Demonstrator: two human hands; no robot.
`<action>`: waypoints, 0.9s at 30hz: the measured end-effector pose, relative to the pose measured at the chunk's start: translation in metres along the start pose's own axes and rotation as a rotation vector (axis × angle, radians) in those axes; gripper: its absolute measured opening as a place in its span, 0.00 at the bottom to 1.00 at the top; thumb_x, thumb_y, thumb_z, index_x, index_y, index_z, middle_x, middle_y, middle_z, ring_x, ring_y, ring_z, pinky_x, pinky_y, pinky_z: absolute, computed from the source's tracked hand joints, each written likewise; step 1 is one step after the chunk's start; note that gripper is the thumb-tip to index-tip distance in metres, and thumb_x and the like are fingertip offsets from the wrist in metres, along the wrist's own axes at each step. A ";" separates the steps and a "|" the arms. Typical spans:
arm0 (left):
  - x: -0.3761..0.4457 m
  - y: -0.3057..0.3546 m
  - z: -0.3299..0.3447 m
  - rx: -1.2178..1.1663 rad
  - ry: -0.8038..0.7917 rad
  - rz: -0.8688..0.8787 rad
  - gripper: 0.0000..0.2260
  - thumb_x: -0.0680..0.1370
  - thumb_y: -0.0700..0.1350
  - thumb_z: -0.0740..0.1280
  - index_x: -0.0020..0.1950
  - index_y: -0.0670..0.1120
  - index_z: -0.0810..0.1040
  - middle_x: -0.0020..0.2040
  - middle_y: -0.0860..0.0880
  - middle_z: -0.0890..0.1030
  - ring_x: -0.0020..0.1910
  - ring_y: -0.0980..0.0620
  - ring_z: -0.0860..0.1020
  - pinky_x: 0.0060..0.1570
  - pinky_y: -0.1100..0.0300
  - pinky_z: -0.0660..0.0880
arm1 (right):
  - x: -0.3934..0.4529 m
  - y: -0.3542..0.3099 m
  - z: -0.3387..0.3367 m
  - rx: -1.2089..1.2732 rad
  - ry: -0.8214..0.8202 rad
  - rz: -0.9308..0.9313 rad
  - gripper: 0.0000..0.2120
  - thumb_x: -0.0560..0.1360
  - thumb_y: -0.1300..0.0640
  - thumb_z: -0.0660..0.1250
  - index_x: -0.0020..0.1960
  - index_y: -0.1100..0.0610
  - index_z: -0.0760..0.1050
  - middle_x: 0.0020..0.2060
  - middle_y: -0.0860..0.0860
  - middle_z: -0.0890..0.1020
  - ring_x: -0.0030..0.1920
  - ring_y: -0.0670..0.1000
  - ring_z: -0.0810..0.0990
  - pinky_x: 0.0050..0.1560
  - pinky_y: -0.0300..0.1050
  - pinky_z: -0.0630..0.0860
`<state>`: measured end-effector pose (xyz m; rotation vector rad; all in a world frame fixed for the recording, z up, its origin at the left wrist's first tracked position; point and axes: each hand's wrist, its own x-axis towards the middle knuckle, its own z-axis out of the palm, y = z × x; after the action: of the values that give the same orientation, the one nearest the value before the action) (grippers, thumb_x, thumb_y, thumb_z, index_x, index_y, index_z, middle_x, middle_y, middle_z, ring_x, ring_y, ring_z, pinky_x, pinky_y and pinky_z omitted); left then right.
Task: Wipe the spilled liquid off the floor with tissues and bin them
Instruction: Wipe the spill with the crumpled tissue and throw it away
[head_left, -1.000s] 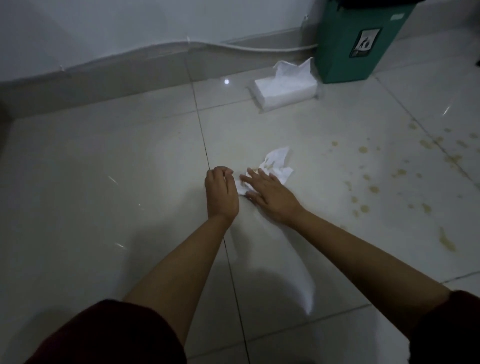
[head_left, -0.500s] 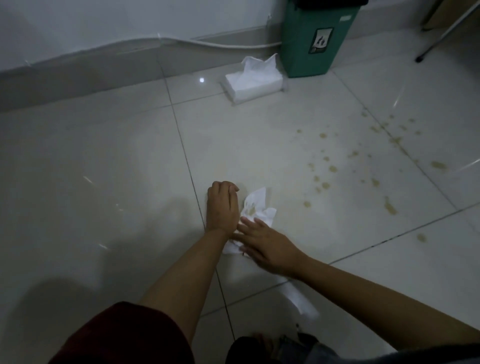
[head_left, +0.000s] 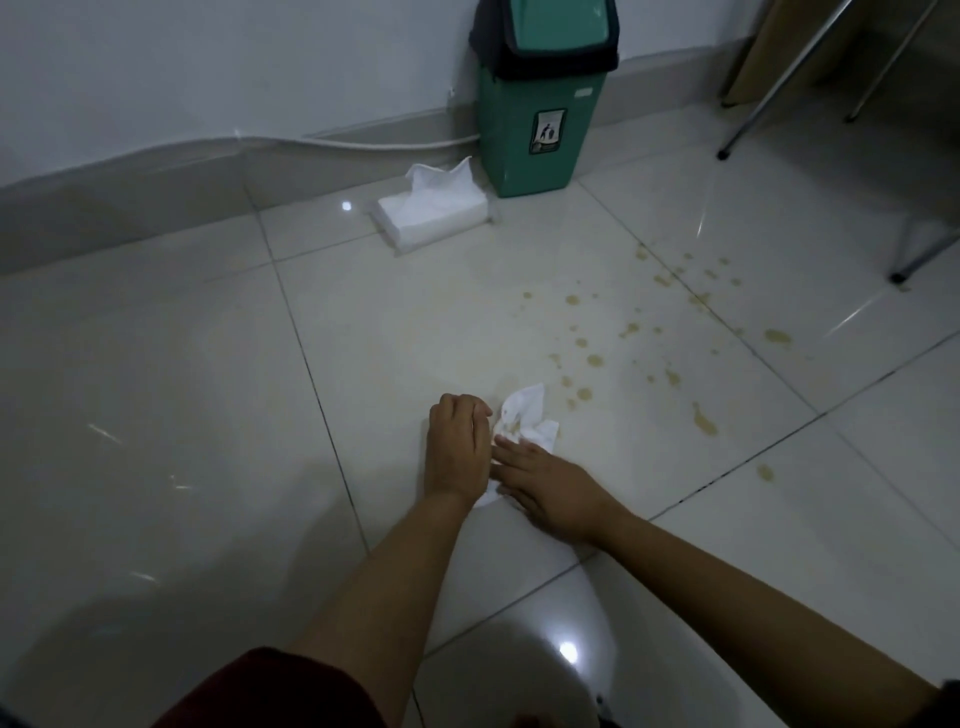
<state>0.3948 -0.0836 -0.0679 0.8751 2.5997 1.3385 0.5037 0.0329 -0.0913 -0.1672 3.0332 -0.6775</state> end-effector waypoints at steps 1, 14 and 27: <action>0.000 0.000 0.001 0.008 0.000 0.018 0.17 0.79 0.44 0.50 0.46 0.40 0.76 0.46 0.44 0.76 0.46 0.48 0.71 0.49 0.58 0.67 | 0.003 0.004 0.000 -0.005 0.011 0.013 0.20 0.82 0.56 0.56 0.73 0.56 0.66 0.74 0.53 0.65 0.75 0.49 0.54 0.76 0.44 0.46; 0.019 -0.015 -0.013 0.068 0.075 -0.043 0.14 0.80 0.43 0.51 0.49 0.39 0.75 0.48 0.40 0.76 0.48 0.43 0.72 0.52 0.50 0.70 | 0.079 0.020 -0.004 0.111 0.091 0.159 0.25 0.82 0.60 0.56 0.77 0.56 0.54 0.77 0.54 0.55 0.77 0.51 0.53 0.75 0.41 0.46; 0.019 -0.023 -0.013 0.040 0.079 -0.155 0.11 0.81 0.37 0.54 0.48 0.40 0.76 0.49 0.42 0.75 0.51 0.45 0.71 0.54 0.56 0.68 | 0.001 -0.024 0.021 0.113 -0.124 -0.209 0.22 0.83 0.54 0.53 0.77 0.51 0.58 0.76 0.49 0.60 0.77 0.46 0.53 0.76 0.43 0.52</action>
<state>0.3645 -0.0935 -0.0743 0.6227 2.6981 1.3102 0.5062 0.0025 -0.1005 -0.5086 2.8753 -0.8156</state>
